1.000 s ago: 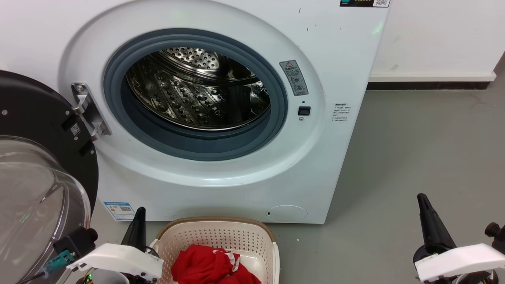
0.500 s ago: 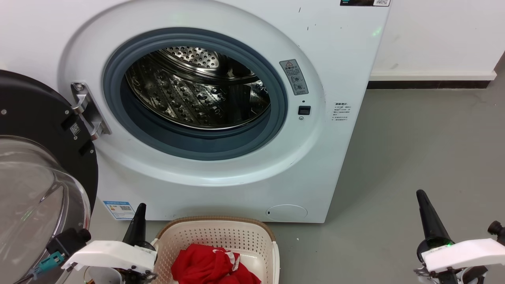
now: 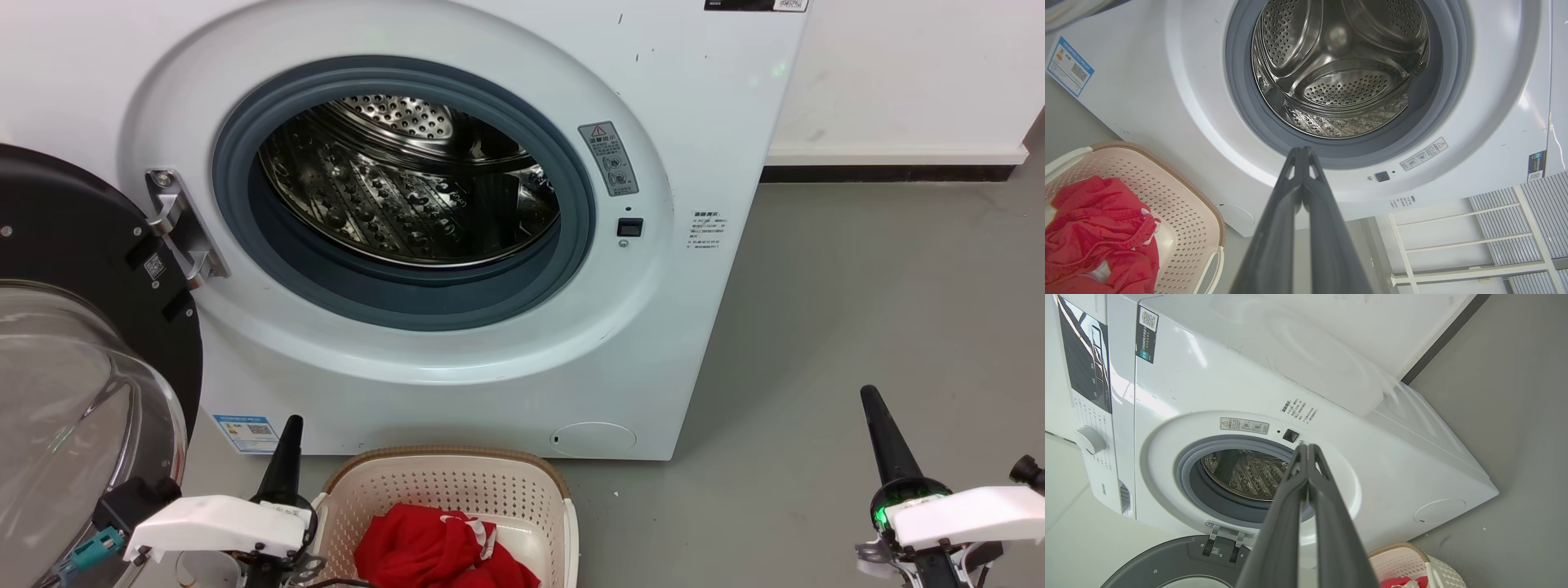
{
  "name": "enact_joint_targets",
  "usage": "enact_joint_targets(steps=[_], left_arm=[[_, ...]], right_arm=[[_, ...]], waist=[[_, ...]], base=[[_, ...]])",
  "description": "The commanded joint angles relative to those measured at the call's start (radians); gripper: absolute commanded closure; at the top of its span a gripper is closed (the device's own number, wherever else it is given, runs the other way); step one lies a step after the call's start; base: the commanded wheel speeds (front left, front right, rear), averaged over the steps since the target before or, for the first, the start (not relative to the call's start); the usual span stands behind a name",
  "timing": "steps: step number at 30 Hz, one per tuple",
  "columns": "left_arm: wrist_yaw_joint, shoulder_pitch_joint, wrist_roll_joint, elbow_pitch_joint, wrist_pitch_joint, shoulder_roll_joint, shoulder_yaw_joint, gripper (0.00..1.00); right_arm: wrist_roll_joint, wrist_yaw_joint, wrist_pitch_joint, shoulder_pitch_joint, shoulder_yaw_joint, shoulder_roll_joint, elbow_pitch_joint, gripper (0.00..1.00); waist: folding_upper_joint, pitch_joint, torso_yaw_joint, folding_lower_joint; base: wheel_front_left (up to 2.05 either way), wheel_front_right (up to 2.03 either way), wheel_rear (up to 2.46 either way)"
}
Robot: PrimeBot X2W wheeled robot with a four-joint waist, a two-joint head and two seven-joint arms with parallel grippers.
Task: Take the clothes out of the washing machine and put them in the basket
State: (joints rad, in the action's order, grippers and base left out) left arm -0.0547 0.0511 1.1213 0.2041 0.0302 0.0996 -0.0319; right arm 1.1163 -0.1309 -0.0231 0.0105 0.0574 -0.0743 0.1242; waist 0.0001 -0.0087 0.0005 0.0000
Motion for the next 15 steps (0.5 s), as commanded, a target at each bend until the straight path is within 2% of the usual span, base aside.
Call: enact_joint_targets(steps=[1,15], left_arm=[[-0.009,0.027,0.031,-0.004,0.006,-0.002,-0.008,1.00],[-0.028,0.037,0.155,0.008,0.028,-0.015,-0.030,1.00]], right_arm=[[0.035,0.000,-0.004,0.026,0.003,-0.007,0.001,1.00],[0.168,0.000,-0.019,0.047,0.007,-0.006,0.033,1.00]], waist=[[-0.0001,0.000,0.000,0.0000],[-0.0001,0.003,0.000,0.0000]], base=[[0.00,0.00,0.00],[0.00,0.00,0.00]])
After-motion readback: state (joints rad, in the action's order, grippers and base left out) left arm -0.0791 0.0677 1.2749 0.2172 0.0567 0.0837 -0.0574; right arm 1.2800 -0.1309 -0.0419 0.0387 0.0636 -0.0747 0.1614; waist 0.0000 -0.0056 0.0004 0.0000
